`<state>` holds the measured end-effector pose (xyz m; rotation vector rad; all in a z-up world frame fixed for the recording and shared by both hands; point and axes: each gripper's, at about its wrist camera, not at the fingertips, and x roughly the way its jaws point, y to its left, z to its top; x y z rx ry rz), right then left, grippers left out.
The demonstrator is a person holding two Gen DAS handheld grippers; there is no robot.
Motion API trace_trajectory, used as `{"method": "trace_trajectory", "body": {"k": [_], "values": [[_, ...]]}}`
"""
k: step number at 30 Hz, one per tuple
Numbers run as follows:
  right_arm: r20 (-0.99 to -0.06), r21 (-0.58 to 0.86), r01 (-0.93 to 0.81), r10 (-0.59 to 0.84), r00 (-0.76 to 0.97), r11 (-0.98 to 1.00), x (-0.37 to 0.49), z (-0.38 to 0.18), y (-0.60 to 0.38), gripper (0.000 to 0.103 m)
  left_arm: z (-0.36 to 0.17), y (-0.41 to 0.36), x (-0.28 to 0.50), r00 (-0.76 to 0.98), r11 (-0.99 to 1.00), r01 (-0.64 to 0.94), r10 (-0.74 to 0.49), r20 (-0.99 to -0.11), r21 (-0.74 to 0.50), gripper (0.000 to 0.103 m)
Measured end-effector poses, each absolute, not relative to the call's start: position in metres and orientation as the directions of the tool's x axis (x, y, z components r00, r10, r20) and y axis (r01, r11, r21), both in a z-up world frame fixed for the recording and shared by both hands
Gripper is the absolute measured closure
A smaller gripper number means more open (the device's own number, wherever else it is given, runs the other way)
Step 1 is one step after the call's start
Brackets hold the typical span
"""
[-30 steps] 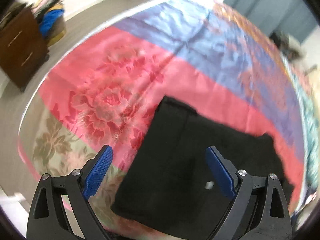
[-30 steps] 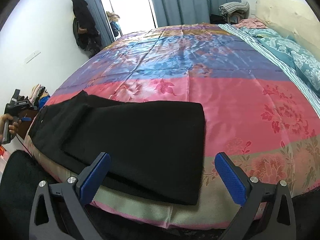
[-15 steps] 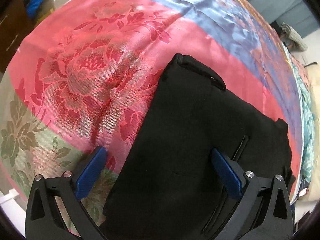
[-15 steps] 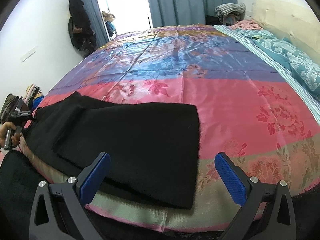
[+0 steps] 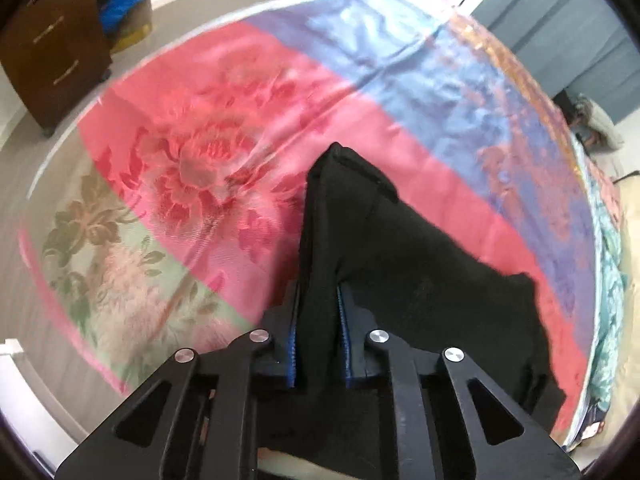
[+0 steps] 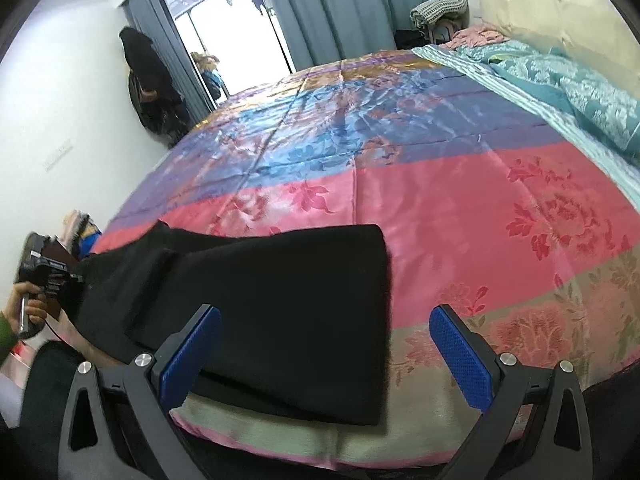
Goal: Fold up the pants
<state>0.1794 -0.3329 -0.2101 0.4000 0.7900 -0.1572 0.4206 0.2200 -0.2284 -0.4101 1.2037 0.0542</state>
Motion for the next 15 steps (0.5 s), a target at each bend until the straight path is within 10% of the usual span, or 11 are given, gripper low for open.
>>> {"method": "trace_trajectory", "body": {"k": [9, 15], "values": [[-0.680, 0.379, 0.298, 0.045, 0.732, 0.876, 0.174, -0.207, -0.345, 0.000, -0.112, 0.090, 0.369, 0.472, 0.900, 0.060, -0.407, -0.782, -0.432, 0.091], [-0.681, 0.435, 0.366, 0.034, 0.731, 0.823, 0.166, -0.211, -0.363, 0.000, -0.141, -0.055, 0.342, 0.377, 0.893, 0.292, -0.437, -0.816, -0.343, 0.092]]}}
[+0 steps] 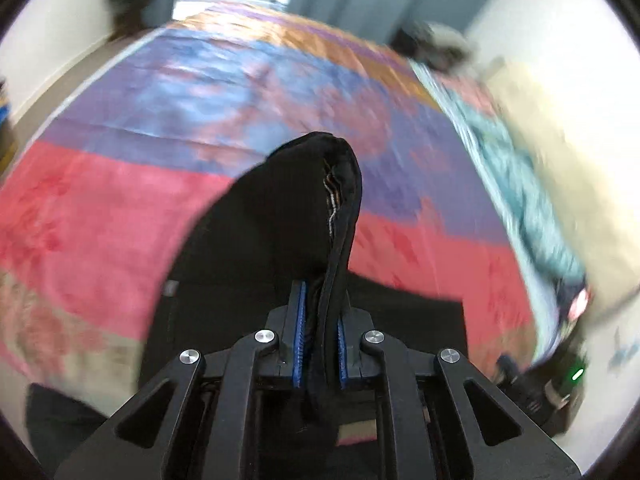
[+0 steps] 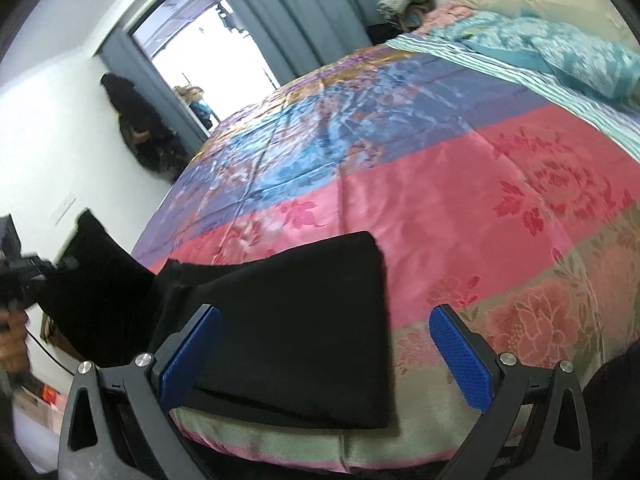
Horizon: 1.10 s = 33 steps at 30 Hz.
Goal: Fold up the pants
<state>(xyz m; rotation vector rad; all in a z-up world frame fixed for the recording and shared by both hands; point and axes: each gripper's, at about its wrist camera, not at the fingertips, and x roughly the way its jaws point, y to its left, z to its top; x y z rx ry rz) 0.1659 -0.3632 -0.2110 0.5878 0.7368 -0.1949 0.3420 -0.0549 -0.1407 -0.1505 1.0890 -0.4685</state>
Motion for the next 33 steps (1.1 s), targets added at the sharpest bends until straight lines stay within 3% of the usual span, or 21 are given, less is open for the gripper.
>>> {"method": "trace_trajectory", "body": {"k": [5, 9, 11, 14, 17, 20, 23, 27, 30, 33], "values": [[-0.677, 0.466, 0.415, 0.013, 0.735, 0.782, 0.155, -0.211, -0.378, 0.000, -0.217, -0.140, 0.332, 0.179, 0.874, 0.357, -0.410, -0.894, -0.329, 0.084], [-0.671, 0.497, 0.452, -0.002, 0.741, 0.741, 0.145, -0.213, -0.391, 0.000, -0.214, -0.169, 0.285, 0.133, 0.817, 0.460, -0.449, -0.883, -0.347, 0.049], [-0.666, 0.518, 0.462, 0.000, 0.746, 0.720, 0.142, -0.214, -0.397, 0.000, -0.196, -0.163, 0.272, 0.158, 0.792, 0.497, -0.484, -0.861, -0.354, 0.041], [-0.658, 0.553, 0.466, 0.019, 0.753, 0.690, 0.142, -0.218, -0.403, 0.000, -0.166, -0.130, 0.273, 0.264, 0.811, 0.486, -0.493, -0.829, -0.327, 0.039], [-0.623, 0.576, 0.417, 0.047, 0.781, 0.703, 0.146, -0.213, -0.397, 0.000, -0.147, -0.075, 0.282, 0.435, 0.890, 0.364, -0.424, -0.795, -0.275, 0.036], [-0.542, 0.576, 0.280, 0.102, 0.834, 0.768, 0.153, -0.199, -0.379, 0.000, -0.146, -0.019, 0.294, 0.586, 0.972, 0.170, -0.233, -0.776, -0.164, 0.037], [-0.545, 0.571, 0.181, 0.206, 0.813, 0.801, 0.167, -0.205, -0.355, 0.000, -0.166, 0.007, 0.300, 0.617, 0.999, 0.042, -0.031, -0.786, -0.006, 0.045], [-0.595, 0.620, 0.136, 0.350, 0.723, 0.773, 0.185, -0.226, -0.329, 0.000, -0.220, -0.026, 0.287, 0.535, 0.981, 0.164, 0.001, -0.845, 0.105, 0.055], [-0.549, 0.734, 0.109, 0.491, 0.677, 0.670, 0.201, -0.226, -0.314, 0.000, -0.245, -0.050, 0.275, 0.550, 0.946, 0.232, 0.065, -0.833, 0.227, 0.057], [-0.468, 0.835, 0.096, 0.607, 0.643, 0.541, 0.228, -0.227, -0.301, 0.000, -0.247, -0.047, 0.270, 0.560, 0.955, 0.221, 0.043, -0.827, 0.199, 0.058]]}}
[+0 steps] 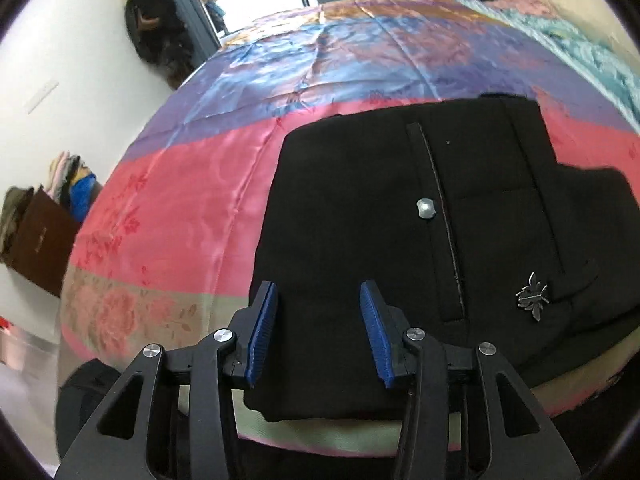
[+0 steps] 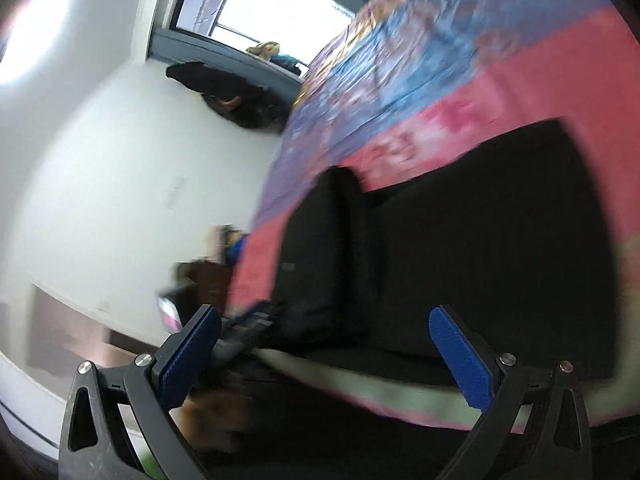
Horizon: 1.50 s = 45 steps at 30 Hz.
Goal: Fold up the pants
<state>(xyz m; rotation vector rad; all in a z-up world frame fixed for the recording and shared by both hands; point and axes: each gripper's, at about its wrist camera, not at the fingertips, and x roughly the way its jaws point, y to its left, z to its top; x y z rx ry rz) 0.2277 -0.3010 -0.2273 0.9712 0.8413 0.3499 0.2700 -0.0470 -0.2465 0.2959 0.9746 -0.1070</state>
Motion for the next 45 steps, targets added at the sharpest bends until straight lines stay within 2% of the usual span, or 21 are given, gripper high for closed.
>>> {"method": "trace_trajectory", "body": {"k": [3, 6, 8, 12, 14, 16, 21, 25, 27, 32, 34, 36, 38, 40, 45], "values": [[-0.479, 0.850, 0.115, 0.664, 0.575, 0.514, 0.270, -0.236, -0.292, 0.005, -0.246, -0.033, 0.277, 0.549, 0.966, 0.222, -0.014, -0.836, 0.130, 0.057], [-0.553, 0.804, 0.110, 0.666, 0.501, 0.585, 0.303, -0.247, -0.281, 0.009, -0.247, -0.027, 0.274, 0.554, 0.970, 0.224, -0.049, -0.831, 0.092, 0.056], [-0.572, 0.799, 0.114, 0.686, 0.450, 0.591, 0.319, -0.259, -0.275, 0.013, -0.247, -0.029, 0.270, 0.560, 0.968, 0.231, -0.052, -0.827, 0.095, 0.056], [-0.638, 0.748, 0.114, 0.661, 0.395, 0.653, 0.336, -0.272, -0.261, 0.014, -0.247, -0.030, 0.268, 0.567, 0.968, 0.232, -0.051, -0.822, 0.100, 0.056], [-0.640, 0.746, 0.104, 0.665, 0.385, 0.658, 0.340, -0.278, -0.255, 0.016, -0.247, -0.029, 0.269, 0.564, 0.969, 0.229, -0.055, -0.824, 0.091, 0.055], [-0.624, 0.761, 0.094, 0.683, 0.380, 0.642, 0.344, -0.280, -0.250, 0.021, -0.247, -0.029, 0.270, 0.563, 0.970, 0.226, -0.055, -0.825, 0.089, 0.055], [-0.662, 0.719, 0.048, 0.664, 0.348, 0.693, 0.356, -0.282, -0.229, 0.049, -0.248, -0.028, 0.273, 0.562, 0.972, 0.219, -0.052, -0.825, 0.088, 0.054], [-0.673, 0.713, 0.063, 0.657, 0.339, 0.698, 0.360, -0.287, -0.226, 0.050, -0.249, -0.027, 0.274, 0.563, 0.972, 0.219, -0.054, -0.825, 0.086, 0.052], [-0.670, 0.722, 0.085, 0.663, 0.334, 0.687, 0.362, -0.291, -0.227, 0.046, -0.249, -0.027, 0.275, 0.563, 0.972, 0.217, -0.052, -0.825, 0.087, 0.051], [-0.683, 0.712, 0.092, 0.656, 0.322, 0.696, 0.362, -0.290, -0.225, 0.046, -0.250, -0.027, 0.276, 0.563, 0.974, 0.212, -0.049, -0.825, 0.086, 0.050], [-0.717, 0.668, 0.057, 0.621, 0.317, 0.742, 0.364, -0.283, -0.217, 0.052, -0.250, -0.026, 0.276, 0.564, 0.974, 0.210, -0.047, -0.825, 0.088, 0.049], [-0.739, 0.632, 0.035, 0.589, 0.328, 0.774, 0.365, -0.275, -0.209, 0.065, -0.248, -0.022, 0.277, 0.561, 0.977, 0.204, -0.060, -0.826, 0.068, 0.049], [-0.719, 0.653, 0.049, 0.598, 0.355, 0.756, 0.364, -0.269, -0.211, 0.076, -0.239, -0.005, 0.278, 0.567, 0.985, 0.167, -0.128, -0.814, -0.038, 0.046], [-0.677, 0.692, 0.042, 0.628, 0.384, 0.721, 0.363, -0.258, -0.217, 0.080, -0.226, 0.023, 0.277, 0.608, 0.984, 0.082, -0.176, -0.774, -0.159, 0.036], [-0.581, 0.757, -0.034, 0.695, 0.423, 0.653, 0.353, -0.216, -0.225, 0.083, -0.224, 0.073, 0.281, 0.650, 0.966, -0.123, -0.095, -0.754, -0.227, 0.034]]}}
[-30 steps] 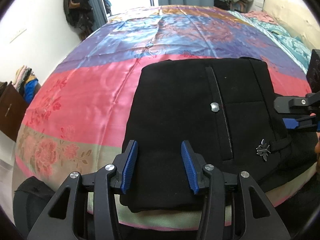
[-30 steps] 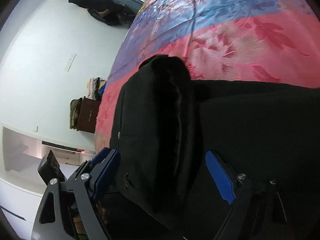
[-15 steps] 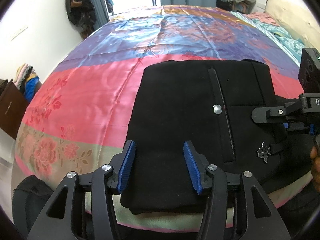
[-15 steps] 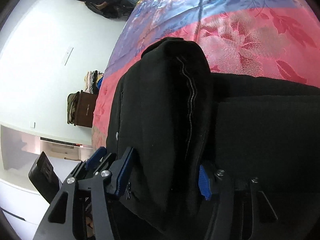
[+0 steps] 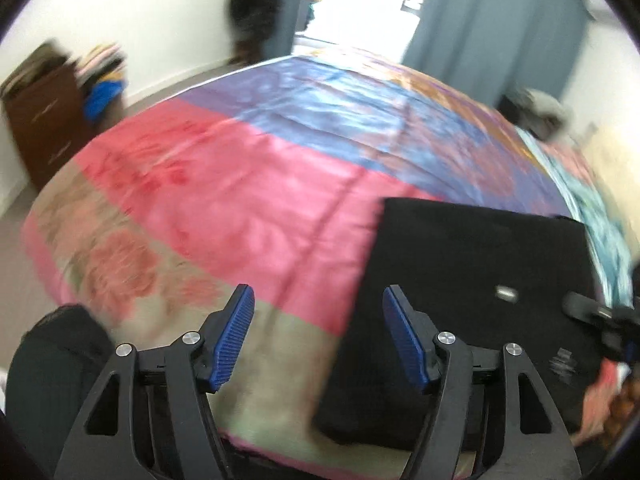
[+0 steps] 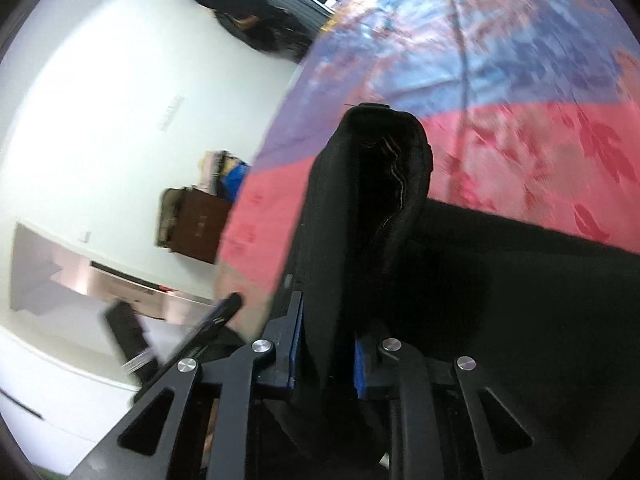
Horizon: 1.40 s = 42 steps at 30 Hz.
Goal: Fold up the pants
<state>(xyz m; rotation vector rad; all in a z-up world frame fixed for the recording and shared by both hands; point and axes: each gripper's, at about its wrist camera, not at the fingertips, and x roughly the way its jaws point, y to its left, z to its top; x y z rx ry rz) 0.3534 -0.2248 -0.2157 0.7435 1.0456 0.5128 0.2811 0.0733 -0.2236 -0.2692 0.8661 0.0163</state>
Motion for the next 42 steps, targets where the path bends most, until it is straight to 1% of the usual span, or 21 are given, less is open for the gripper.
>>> {"method": "trace_trajectory", "body": {"k": [3, 7, 13, 18, 22, 27, 32, 35, 37, 38, 40, 41, 42], "values": [[-0.540, 0.773, -0.070, 0.713, 0.447, 0.630, 0.344, -0.191, -0.235, 0.083, -0.230, 0.084, 0.283, 0.635, 0.953, -0.170, -0.090, -0.768, -0.252, 0.034], [-0.492, 0.796, -0.089, 0.726, 0.482, 0.598, 0.331, -0.164, -0.254, 0.084, -0.237, 0.084, 0.285, 0.613, 0.950, -0.181, -0.092, -0.784, -0.253, 0.034], [-0.460, 0.821, -0.049, 0.710, 0.533, 0.569, 0.306, -0.150, -0.304, 0.084, -0.239, 0.078, 0.285, 0.607, 0.956, -0.171, -0.088, -0.790, -0.238, 0.034], [-0.480, 0.820, 0.027, 0.662, 0.575, 0.571, 0.284, -0.161, -0.347, 0.084, -0.239, 0.073, 0.285, 0.604, 0.961, -0.156, -0.091, -0.792, -0.229, 0.034], [-0.467, 0.845, 0.091, 0.641, 0.609, 0.528, 0.261, -0.177, -0.380, 0.084, -0.238, 0.067, 0.283, 0.605, 0.967, -0.135, -0.093, -0.791, -0.216, 0.034], [-0.462, 0.856, 0.132, 0.624, 0.631, 0.500, 0.244, -0.192, -0.401, 0.085, -0.238, 0.052, 0.282, 0.603, 0.980, -0.086, -0.093, -0.792, -0.180, 0.034], [-0.506, 0.842, 0.201, 0.606, 0.614, 0.500, 0.235, -0.229, -0.421, 0.085, -0.238, 0.037, 0.279, 0.600, 0.988, -0.029, -0.104, -0.793, -0.152, 0.034], [-0.585, 0.792, 0.253, 0.572, 0.575, 0.556, 0.229, -0.258, -0.427, 0.085, -0.237, 0.027, 0.276, 0.603, 0.992, 0.014, -0.106, -0.790, -0.122, 0.034], [-0.674, 0.709, 0.255, 0.527, 0.517, 0.657, 0.229, -0.269, -0.420, 0.085, -0.236, 0.020, 0.274, 0.607, 0.994, 0.041, -0.107, -0.788, -0.103, 0.034], [-0.698, 0.680, 0.248, 0.505, 0.507, 0.690, 0.229, -0.269, -0.417, 0.081, -0.235, 0.016, 0.273, 0.607, 0.994, 0.057, -0.107, -0.787, -0.091, 0.034], [-0.728, 0.641, 0.268, 0.460, 0.508, 0.719, 0.229, -0.262, -0.418, 0.069, -0.232, 0.008, 0.269, 0.610, 0.993, 0.087, -0.112, -0.785, -0.074, 0.034], [-0.749, 0.612, 0.285, 0.427, 0.506, 0.737, 0.228, -0.256, -0.419, 0.058, -0.228, 0.004, 0.266, 0.615, 0.992, 0.101, -0.117, -0.779, -0.069, 0.034], [-0.781, 0.551, 0.292, 0.361, 0.510, 0.781, 0.226, -0.242, -0.418, 0.051, -0.222, -0.004, 0.261, 0.627, 0.990, 0.127, -0.130, -0.768, -0.064, 0.034]]}}
